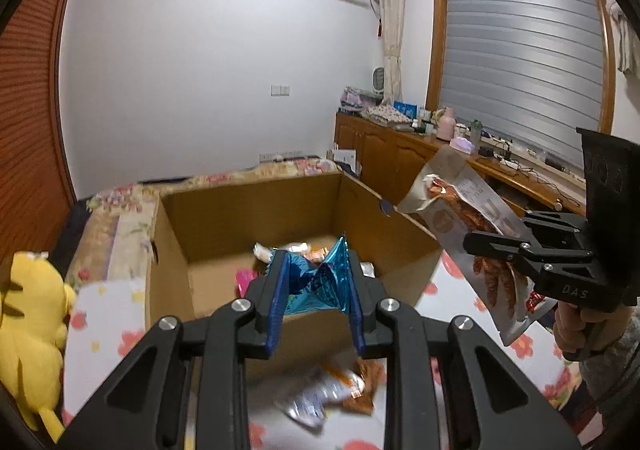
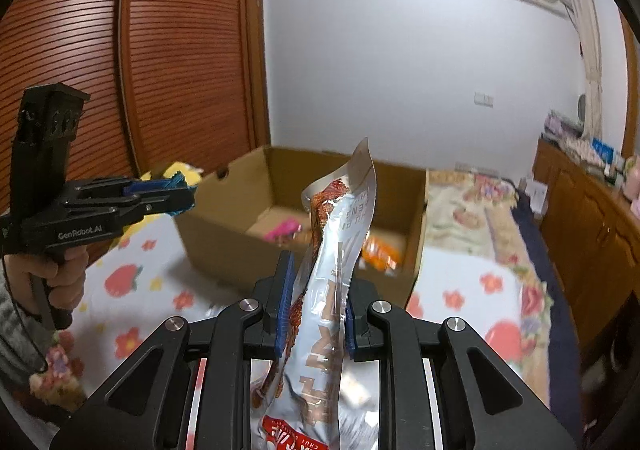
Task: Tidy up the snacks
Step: 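Carry both snacks over the box and open both tools to drop them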
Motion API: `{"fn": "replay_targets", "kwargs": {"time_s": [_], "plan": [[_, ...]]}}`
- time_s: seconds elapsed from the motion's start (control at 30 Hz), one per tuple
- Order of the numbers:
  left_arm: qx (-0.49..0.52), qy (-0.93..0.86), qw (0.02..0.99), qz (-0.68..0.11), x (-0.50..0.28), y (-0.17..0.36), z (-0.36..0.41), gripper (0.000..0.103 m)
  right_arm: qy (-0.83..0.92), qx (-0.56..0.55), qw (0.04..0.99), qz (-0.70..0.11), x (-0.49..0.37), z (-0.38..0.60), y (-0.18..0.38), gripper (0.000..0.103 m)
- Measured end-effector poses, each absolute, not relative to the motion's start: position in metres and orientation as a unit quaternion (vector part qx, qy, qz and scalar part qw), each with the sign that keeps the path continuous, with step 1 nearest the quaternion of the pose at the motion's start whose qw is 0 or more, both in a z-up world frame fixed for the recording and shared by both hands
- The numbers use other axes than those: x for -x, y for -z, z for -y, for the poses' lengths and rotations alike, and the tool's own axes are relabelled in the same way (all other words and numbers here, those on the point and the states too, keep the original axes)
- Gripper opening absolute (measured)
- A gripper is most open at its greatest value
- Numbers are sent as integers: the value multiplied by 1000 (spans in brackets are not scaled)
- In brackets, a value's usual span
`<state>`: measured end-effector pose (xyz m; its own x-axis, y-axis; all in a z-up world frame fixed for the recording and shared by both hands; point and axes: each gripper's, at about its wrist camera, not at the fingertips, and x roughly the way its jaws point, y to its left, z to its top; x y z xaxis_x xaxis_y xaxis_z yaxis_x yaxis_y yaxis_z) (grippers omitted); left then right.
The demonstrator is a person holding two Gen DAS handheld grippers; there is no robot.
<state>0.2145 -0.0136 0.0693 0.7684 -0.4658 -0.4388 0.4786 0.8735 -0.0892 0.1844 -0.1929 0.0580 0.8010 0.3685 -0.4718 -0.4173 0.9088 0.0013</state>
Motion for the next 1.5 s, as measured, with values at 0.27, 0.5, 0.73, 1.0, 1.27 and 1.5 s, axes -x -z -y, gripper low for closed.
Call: {"fn": "replay_targets", "kwargs": {"time_s": [0.27,0.5,0.73,1.0,1.27,1.5], "plan": [[-33,247,943,-223,-262,-76,20,24,-217,62,951,-210,-233,178,-78,19],[-11,251,937,-242,-297,-63,18,24,-213,84,952,-204,-267,162,-81,19],[0,235,939,-250,-314,-50,8,24,-196,94,954,-206,-295,158,-73,19],[-1,230,936,-267,-319,-38,10,25,-175,92,956,-219,-316,164,-59,19],[-19,220,934,-280,-321,-32,19,26,-174,99,947,-251,-321,158,-37,19],[-40,212,929,-300,-328,-23,26,27,-163,102,941,-279,-328,157,-26,19]]}}
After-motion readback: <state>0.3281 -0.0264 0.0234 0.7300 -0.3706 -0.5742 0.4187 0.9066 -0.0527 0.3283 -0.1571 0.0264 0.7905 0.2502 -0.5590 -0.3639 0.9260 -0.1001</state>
